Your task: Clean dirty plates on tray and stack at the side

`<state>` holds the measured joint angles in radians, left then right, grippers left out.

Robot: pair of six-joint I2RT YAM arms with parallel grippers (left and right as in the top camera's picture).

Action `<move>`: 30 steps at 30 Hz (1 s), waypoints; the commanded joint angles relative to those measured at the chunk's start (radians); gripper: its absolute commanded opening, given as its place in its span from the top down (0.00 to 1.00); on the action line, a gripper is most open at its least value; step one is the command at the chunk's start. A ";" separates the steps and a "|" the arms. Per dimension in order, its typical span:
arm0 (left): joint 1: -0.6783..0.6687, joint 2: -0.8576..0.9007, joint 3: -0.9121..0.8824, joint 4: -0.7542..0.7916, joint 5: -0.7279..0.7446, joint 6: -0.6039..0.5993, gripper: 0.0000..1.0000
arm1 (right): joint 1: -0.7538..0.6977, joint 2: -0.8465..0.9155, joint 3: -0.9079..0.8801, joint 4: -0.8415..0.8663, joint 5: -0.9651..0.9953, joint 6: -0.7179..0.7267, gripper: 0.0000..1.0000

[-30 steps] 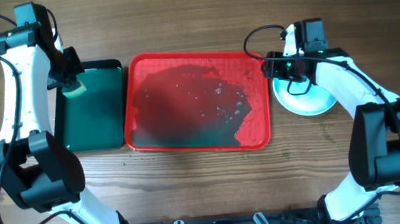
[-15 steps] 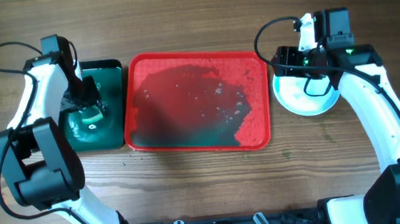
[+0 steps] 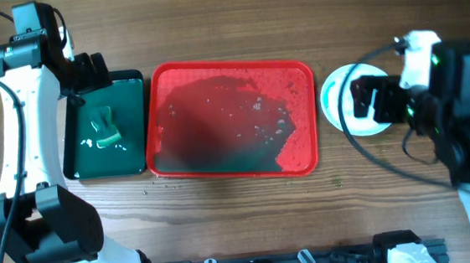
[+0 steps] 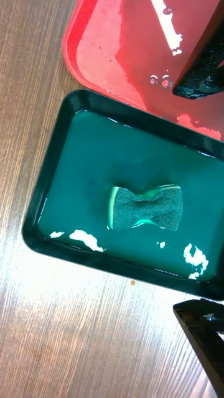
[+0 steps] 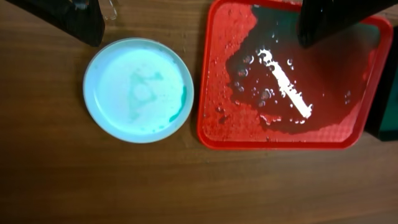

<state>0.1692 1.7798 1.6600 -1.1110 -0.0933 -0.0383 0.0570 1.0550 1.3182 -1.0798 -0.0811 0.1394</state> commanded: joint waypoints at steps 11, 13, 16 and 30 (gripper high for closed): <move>-0.001 0.001 0.007 -0.002 -0.010 0.005 0.00 | 0.002 -0.174 0.009 -0.028 -0.023 0.220 0.00; -0.001 0.001 0.007 -0.002 -0.010 0.005 0.00 | 0.002 -0.195 -0.042 0.108 -0.024 0.114 0.00; -0.001 0.001 0.007 -0.002 -0.010 0.005 0.00 | 0.002 -0.281 -0.229 0.358 -0.024 -0.023 0.00; -0.001 0.001 0.007 -0.002 -0.009 0.005 0.00 | 0.039 -1.028 -1.313 1.080 0.072 -0.008 0.00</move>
<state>0.1692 1.7828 1.6600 -1.1152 -0.0933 -0.0383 0.0910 0.0765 0.0170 0.0666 -0.0616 0.1329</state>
